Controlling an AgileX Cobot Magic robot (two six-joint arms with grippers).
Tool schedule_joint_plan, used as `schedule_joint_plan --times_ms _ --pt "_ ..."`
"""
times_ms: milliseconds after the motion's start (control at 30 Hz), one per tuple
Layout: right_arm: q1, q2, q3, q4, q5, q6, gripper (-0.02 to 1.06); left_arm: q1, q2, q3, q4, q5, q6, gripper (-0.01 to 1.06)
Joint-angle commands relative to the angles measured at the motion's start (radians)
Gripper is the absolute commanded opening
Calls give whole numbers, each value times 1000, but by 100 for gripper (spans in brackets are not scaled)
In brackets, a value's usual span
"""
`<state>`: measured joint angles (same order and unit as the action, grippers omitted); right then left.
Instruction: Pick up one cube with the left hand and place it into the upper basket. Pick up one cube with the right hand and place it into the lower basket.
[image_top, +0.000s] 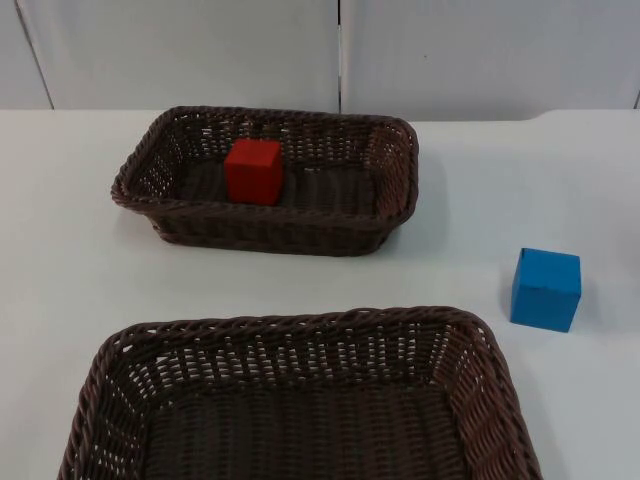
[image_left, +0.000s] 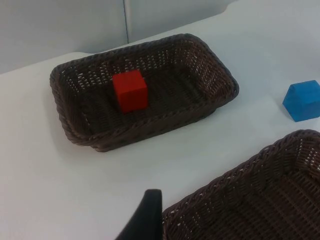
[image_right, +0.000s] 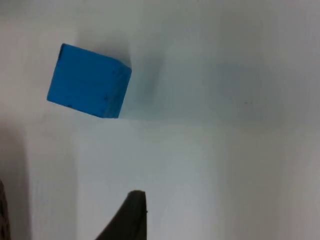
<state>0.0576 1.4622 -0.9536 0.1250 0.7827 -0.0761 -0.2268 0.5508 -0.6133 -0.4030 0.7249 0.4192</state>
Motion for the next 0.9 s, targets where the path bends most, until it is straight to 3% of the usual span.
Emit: schedule_joint_plan --times_ms 0,200,500,867 --pt "38 34 -5 16 -27 -20 105 -4 -4 2 4 -4 -5 92" --pt "142 97 -5 -27 -49 -24 105 -4 -4 2 4 -4 -5 92" --pt "290 141 -5 -35 -187 -24 105 -4 -4 2 4 -4 -5 92" --pt "326 141 -113 -14 -192 -24 105 -4 -4 2 4 -4 -5 92"
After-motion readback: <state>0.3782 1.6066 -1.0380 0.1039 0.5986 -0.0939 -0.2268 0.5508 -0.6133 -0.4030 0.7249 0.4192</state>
